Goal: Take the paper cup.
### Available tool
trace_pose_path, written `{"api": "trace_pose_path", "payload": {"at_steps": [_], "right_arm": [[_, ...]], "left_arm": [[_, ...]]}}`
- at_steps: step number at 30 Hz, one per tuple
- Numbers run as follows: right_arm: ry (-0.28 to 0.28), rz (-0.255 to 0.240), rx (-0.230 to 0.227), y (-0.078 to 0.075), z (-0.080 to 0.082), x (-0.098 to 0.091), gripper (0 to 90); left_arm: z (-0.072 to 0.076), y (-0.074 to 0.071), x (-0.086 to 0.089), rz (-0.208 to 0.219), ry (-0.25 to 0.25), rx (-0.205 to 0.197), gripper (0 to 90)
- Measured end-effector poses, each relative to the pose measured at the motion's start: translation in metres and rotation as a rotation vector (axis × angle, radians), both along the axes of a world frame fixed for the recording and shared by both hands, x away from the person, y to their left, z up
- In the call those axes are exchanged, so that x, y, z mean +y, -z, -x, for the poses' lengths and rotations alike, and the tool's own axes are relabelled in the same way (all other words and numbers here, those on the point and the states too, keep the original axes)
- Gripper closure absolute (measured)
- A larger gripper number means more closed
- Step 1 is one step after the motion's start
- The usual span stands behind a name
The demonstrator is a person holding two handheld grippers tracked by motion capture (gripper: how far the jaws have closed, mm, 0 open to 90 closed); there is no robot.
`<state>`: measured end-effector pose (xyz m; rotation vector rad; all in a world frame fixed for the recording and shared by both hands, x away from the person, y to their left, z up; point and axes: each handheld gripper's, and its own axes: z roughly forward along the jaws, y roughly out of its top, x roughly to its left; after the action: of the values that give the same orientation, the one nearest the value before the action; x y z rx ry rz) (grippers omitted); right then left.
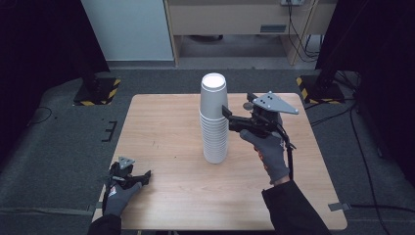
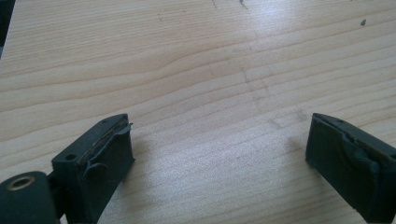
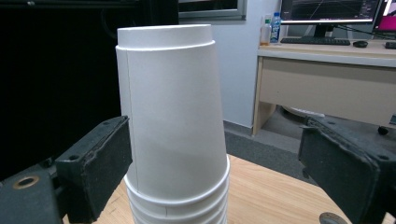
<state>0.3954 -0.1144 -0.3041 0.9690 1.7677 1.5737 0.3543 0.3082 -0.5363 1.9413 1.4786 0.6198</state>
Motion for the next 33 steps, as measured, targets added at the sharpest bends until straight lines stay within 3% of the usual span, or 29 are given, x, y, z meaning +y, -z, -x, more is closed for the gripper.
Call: {"api": "trace_pose_path", "payload": {"at_steps": [15,33], "right_arm": [[-0.037,0.005,0.012,0.006,-0.017,0.027,10.0],[-0.044,0.015,0.037,0.013,-0.035,0.049,10.0]], "left_arm": [[0.000,0.000,0.000,0.000,0.000,0.001,6.6],[0.000,0.000,0.000,0.000,0.001,0.001,6.4]]}}
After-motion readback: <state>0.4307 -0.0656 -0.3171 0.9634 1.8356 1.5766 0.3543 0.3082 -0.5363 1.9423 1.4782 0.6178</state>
